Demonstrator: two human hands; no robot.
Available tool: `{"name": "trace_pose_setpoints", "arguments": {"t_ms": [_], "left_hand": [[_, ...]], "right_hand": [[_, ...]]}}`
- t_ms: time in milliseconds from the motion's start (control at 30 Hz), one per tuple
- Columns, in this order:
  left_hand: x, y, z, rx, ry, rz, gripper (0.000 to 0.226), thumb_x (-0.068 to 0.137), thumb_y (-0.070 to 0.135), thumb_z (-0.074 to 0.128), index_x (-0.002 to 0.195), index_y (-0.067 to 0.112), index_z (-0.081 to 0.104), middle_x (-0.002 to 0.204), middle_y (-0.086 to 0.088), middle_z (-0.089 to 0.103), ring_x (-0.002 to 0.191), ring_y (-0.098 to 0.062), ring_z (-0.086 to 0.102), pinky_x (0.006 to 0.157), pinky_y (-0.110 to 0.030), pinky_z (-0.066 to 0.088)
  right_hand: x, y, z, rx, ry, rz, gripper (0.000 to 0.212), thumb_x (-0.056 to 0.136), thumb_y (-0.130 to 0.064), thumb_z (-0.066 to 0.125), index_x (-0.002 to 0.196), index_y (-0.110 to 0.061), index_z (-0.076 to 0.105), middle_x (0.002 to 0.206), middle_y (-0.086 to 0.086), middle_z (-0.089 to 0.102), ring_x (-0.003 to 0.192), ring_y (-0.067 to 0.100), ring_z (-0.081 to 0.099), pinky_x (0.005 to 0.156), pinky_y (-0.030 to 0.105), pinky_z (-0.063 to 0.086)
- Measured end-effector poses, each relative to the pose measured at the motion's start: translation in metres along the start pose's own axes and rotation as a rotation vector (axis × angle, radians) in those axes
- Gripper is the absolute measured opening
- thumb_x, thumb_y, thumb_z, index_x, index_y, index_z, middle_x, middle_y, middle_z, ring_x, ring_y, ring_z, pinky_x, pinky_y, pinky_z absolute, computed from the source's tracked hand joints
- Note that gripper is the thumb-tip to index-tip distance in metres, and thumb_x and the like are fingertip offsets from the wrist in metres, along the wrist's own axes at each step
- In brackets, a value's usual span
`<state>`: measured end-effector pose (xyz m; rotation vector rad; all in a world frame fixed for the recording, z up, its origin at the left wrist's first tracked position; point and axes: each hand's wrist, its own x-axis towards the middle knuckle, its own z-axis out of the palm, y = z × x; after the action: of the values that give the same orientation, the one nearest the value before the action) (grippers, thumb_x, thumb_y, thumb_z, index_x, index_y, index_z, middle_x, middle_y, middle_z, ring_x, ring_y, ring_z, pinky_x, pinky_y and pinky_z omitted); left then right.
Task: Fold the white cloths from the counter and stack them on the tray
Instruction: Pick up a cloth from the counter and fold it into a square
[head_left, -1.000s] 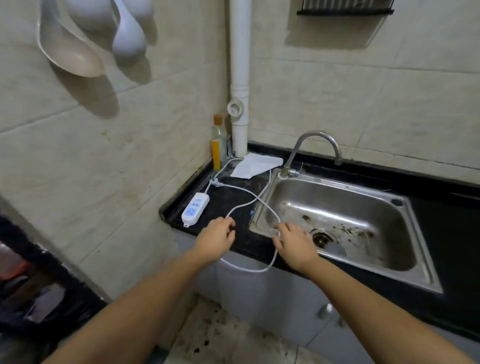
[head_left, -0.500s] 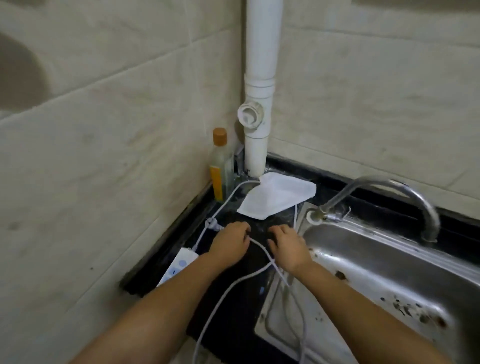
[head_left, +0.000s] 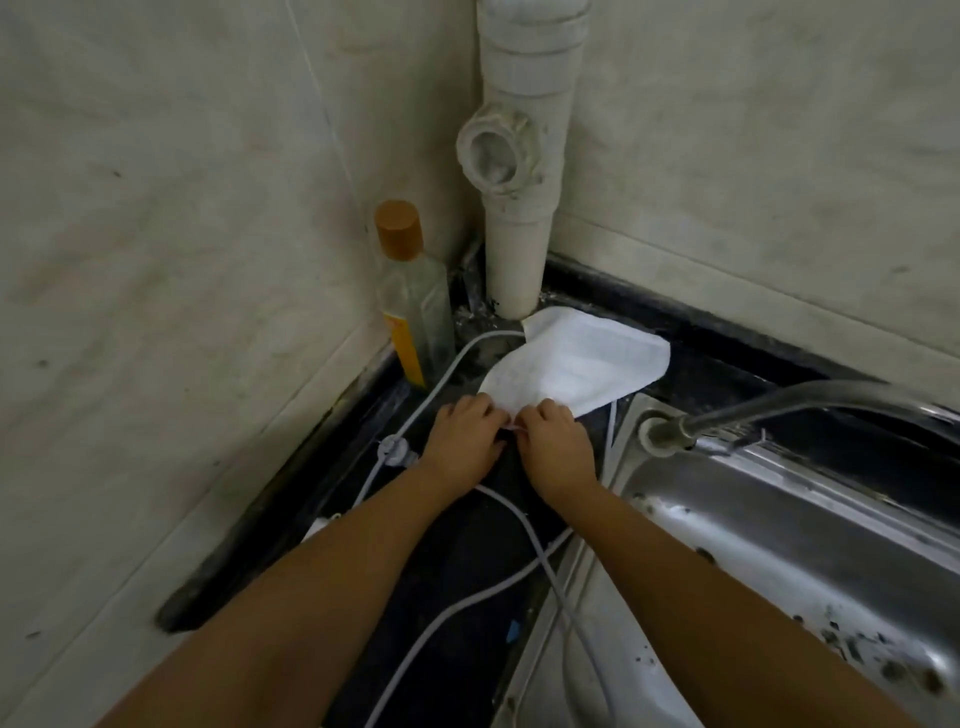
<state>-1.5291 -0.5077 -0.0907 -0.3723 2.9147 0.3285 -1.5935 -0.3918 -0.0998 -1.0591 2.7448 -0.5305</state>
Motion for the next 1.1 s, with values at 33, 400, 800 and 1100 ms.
{"name": "trace_pose_setpoints", "arguments": {"t_ms": [33,400,800,1100], "left_hand": [[-0.001,0.002,-0.002,0.005,0.029,-0.004,0.031,0.095,0.030,0.046,0.123,0.019,0.055,0.127,-0.004,0.049,0.121,-0.024,0.042,0.098,-0.035,0.031],[-0.078,0.056,-0.088,-0.489,0.478,0.118,0.022,0.094,0.018,0.047,0.094,0.003,0.064,0.091,-0.014,0.066,0.085,-0.027,0.060,0.073,-0.028,0.038],[-0.210,0.143,-0.096,-0.856,0.377,0.138,0.013,0.090,0.006,0.055,0.091,0.000,0.067,0.075,-0.001,0.059,0.065,-0.008,0.051,0.059,-0.018,0.040],[-0.235,0.293,-0.067,-1.199,-0.092,0.170,0.017,0.094,0.014,0.055,0.097,0.005,0.069,0.081,-0.005,0.067,0.066,-0.008,0.062,0.060,-0.015,0.049]], "right_hand": [[-0.001,0.001,-0.003,0.004,0.029,-0.022,0.006,0.079,-0.009,0.065,0.079,-0.004,0.063,0.082,0.018,0.061,0.078,0.037,0.060,0.060,0.041,0.047],[-0.075,0.003,-0.092,0.256,0.381,0.097,0.023,0.085,-0.003,0.054,0.103,-0.008,0.067,0.100,0.016,0.064,0.097,0.035,0.055,0.084,0.040,0.042],[-0.321,0.042,-0.202,0.638,0.299,0.233,0.009,0.089,-0.016,0.062,0.083,-0.019,0.067,0.077,-0.004,0.066,0.070,0.009,0.058,0.065,0.018,0.046],[-0.494,0.138,-0.254,0.825,0.467,0.504,0.014,0.091,-0.018,0.060,0.089,-0.014,0.072,0.079,0.006,0.073,0.072,0.018,0.067,0.065,0.024,0.054]]}}
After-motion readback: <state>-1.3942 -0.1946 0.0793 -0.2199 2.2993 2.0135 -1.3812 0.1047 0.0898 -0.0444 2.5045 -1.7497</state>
